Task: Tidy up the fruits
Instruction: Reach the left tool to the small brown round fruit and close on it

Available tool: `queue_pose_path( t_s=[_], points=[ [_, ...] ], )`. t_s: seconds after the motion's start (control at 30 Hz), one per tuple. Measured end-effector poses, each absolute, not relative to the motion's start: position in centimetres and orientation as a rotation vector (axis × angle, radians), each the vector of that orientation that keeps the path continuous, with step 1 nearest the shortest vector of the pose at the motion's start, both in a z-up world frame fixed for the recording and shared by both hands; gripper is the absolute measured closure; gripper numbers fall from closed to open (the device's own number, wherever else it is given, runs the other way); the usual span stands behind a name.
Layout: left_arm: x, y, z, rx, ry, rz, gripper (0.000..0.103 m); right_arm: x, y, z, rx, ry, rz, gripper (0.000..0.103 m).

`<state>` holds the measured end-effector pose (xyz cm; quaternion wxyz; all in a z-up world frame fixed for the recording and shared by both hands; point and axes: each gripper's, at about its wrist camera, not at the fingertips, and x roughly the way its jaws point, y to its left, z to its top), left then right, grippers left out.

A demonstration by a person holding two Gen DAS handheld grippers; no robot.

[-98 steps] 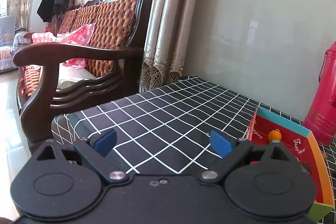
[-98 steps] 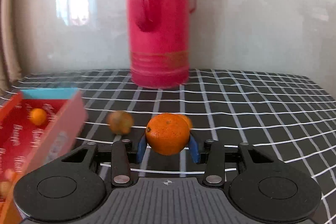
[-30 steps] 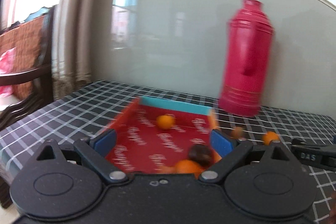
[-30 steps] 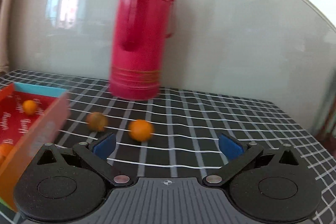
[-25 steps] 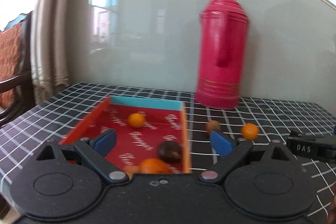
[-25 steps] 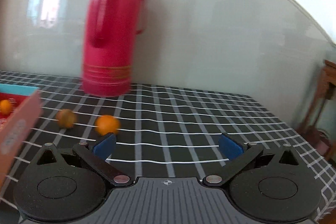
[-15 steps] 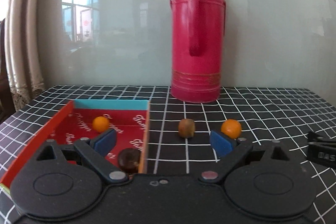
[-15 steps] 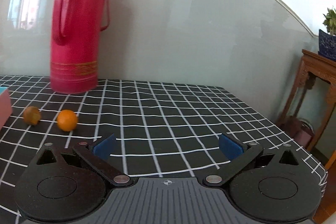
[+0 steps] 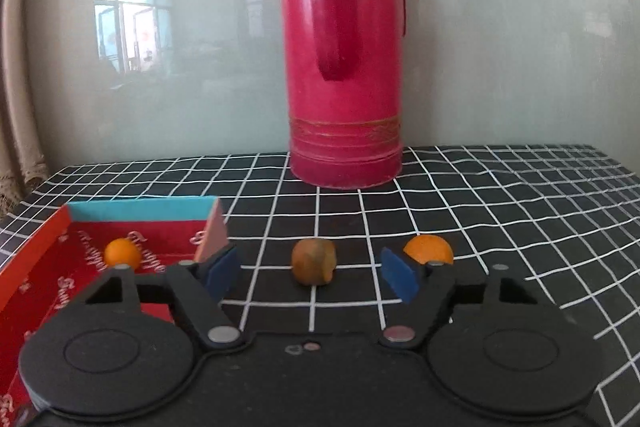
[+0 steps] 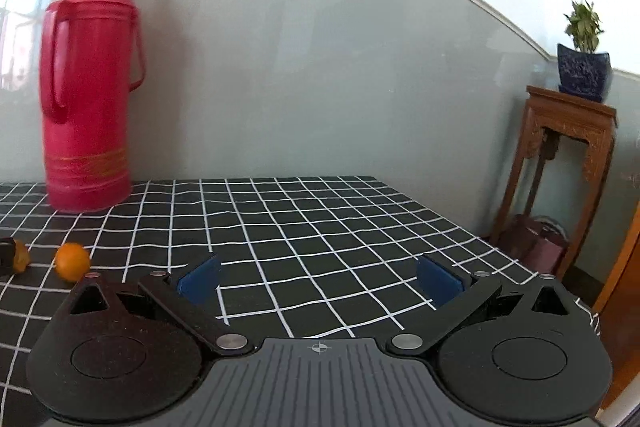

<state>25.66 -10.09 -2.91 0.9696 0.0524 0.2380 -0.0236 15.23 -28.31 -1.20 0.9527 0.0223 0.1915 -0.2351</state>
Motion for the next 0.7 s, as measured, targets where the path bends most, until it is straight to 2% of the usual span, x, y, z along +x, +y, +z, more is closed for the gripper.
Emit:
queue_pose_path(
  t_s=[0.03,0.37,0.4,0.47,0.53,0.7],
  points=[
    [26.2,-10.2,-3.1,0.110,0.491,-0.048,0.042,15.3,-28.4,-1.3,0.058,0.397,-0.470,0.000],
    [29.2,-10.2,-4.2,0.090,0.515,-0.012,0.049,16.4,-27.4,-1.5,0.050,0.403,-0.425,0.000],
    [29.3,-10.3,-4.3,0.096,0.509,-0.007,0.052,16.5,-27.3,-1.6,0.051,0.403,-0.425,0.000],
    [29.4,-10.4,-4.5,0.092,0.520,-0.020,0.083,16.5,-27.3,-1.6,0.062,0.402,-0.426,0.000],
    [29.7,-10.5,-4.7,0.087,0.536,-0.015,0.083,16.6,-27.5,-1.6,0.070,0.401,-0.431,0.000],
    [29.4,-10.2,-4.5,0.067,0.527,-0.016,0.090,16.8,-28.0,-1.7,0.094,0.418,-0.430,0.000]
  ],
)
